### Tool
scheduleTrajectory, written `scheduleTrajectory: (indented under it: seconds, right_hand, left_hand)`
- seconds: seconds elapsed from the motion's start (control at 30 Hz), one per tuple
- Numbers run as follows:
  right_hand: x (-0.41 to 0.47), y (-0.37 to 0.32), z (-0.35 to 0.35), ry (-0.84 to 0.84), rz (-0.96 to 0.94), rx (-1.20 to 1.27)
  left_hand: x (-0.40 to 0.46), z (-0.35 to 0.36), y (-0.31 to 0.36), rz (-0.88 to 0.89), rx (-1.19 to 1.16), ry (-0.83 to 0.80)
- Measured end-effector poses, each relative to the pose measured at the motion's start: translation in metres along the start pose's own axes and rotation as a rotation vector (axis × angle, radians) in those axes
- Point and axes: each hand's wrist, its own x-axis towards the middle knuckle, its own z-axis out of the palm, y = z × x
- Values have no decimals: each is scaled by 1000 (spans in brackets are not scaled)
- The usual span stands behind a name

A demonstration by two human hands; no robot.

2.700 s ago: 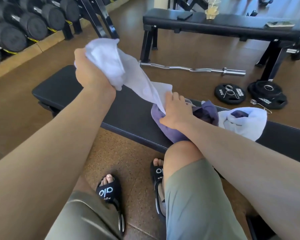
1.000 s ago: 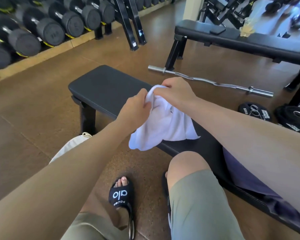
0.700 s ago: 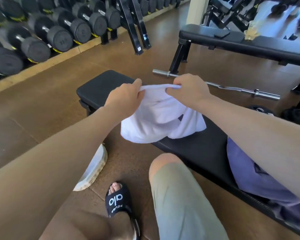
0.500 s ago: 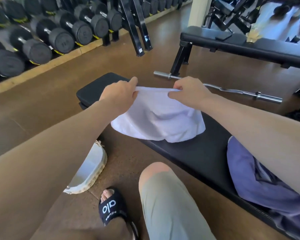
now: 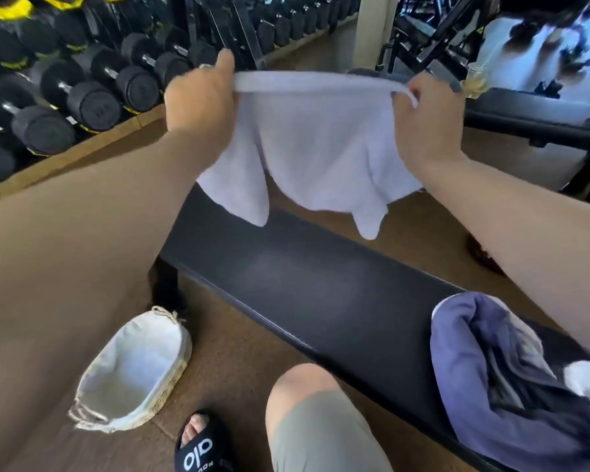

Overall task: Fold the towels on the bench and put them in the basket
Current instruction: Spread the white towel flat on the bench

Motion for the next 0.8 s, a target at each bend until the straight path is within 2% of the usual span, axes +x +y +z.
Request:
scheduleTrajectory:
  seconds: [0.07,0.13,0.2,0.3,0.43,0.53,0.67,0.8]
  right_hand:
    - [-5,-7,-7,59,-78,7]
    - [-29,-7,-5,6,-187,-117]
    - [-67,-1,1,-195,-255,-259]
    - [-138,15,15,-605,-246,-404]
    - [-215,37,41,-925,-370,-486]
    - [-249,39,49,-999,-429,-476]
    - [-265,36,50,-1001,-403,-385]
    - [-274,27,50,-1095,-308,-270]
  left_hand:
    - [6,3,-5,23,17,73]
    - [-5,17,-15,65,11,75]
    - [-32,42,-24,123,77,-18]
    - [-85,81,-34,204,225,-238]
    - [-158,125,-50,257,335,-510]
    - [-201,142,-62,232,346,-660]
    - [-231,146,-68,75,249,-689]
    - [-245,146,-67,-68,204,-724]
